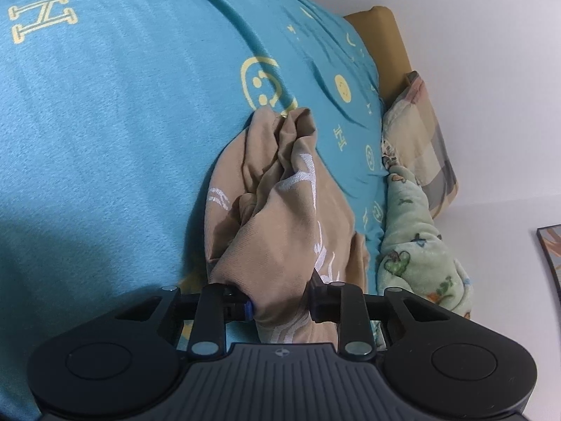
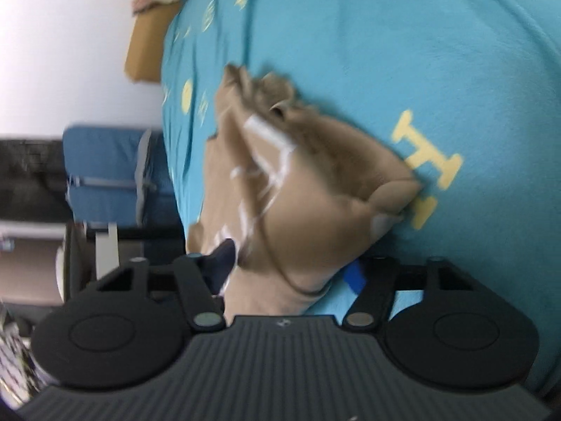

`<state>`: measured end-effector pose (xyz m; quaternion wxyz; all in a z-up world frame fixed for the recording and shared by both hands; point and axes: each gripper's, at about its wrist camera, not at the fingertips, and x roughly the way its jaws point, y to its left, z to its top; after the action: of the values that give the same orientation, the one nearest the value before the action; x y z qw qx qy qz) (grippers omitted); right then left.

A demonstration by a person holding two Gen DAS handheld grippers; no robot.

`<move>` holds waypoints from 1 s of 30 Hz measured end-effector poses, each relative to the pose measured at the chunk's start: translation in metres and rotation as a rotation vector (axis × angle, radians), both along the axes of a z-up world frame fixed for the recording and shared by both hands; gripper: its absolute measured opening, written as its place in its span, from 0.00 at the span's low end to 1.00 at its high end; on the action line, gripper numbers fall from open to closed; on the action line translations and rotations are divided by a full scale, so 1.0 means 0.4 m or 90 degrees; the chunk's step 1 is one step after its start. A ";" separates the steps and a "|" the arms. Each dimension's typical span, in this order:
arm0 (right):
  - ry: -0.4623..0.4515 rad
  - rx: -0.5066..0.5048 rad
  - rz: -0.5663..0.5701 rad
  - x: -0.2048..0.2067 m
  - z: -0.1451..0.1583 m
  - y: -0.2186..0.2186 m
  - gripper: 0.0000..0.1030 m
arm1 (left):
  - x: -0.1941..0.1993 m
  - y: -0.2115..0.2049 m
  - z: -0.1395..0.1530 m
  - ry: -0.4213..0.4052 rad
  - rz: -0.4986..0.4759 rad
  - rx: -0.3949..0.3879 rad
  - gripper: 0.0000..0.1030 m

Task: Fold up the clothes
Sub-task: 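Lift the bundle with both grippers and carry it onto the green blanket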

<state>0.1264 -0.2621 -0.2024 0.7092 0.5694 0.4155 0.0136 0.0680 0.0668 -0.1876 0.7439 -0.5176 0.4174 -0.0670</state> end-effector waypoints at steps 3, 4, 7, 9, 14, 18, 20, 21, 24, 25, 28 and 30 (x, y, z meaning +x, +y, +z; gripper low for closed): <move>-0.019 -0.038 0.007 -0.006 0.024 0.017 0.36 | -0.008 0.005 0.014 -0.003 0.000 -0.012 0.26; -0.034 -0.044 0.009 -0.011 0.039 0.017 0.29 | -0.012 0.006 0.023 -0.007 -0.002 -0.015 0.26; -0.078 -0.066 0.015 -0.031 0.086 0.014 0.25 | -0.037 0.000 0.083 -0.023 -0.014 -0.022 0.25; -0.106 -0.086 0.017 -0.061 0.134 0.010 0.25 | -0.054 -0.005 0.125 -0.033 -0.022 -0.027 0.25; -0.158 -0.096 -0.020 -0.181 0.255 -0.078 0.25 | -0.128 -0.080 0.251 -0.046 -0.066 -0.052 0.25; -0.180 -0.107 -0.062 -0.283 0.340 -0.183 0.25 | -0.154 -0.206 0.333 -0.042 -0.137 -0.069 0.26; -0.184 -0.106 -0.088 -0.318 0.370 -0.247 0.25 | -0.151 -0.293 0.372 -0.050 -0.177 -0.066 0.26; -0.181 -0.106 -0.102 -0.325 0.378 -0.288 0.25 | -0.144 -0.342 0.388 -0.053 -0.198 -0.063 0.26; -0.175 -0.105 -0.144 -0.344 0.402 -0.413 0.25 | -0.111 -0.498 0.422 -0.055 -0.254 -0.060 0.26; -0.173 -0.105 -0.159 -0.350 0.410 -0.455 0.25 | -0.096 -0.556 0.434 -0.061 -0.273 -0.057 0.26; -0.177 -0.118 -0.199 -0.342 0.436 -0.583 0.25 | -0.045 -0.728 0.472 -0.089 -0.327 -0.050 0.26; -0.192 -0.135 -0.218 -0.317 0.470 -0.671 0.25 | 0.001 -0.838 0.512 -0.114 -0.349 -0.067 0.26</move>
<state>-0.0002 -0.5304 -0.0143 0.8109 0.5454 0.2019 -0.0657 0.0683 -0.2685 0.0173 0.7040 -0.4151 0.4705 -0.3325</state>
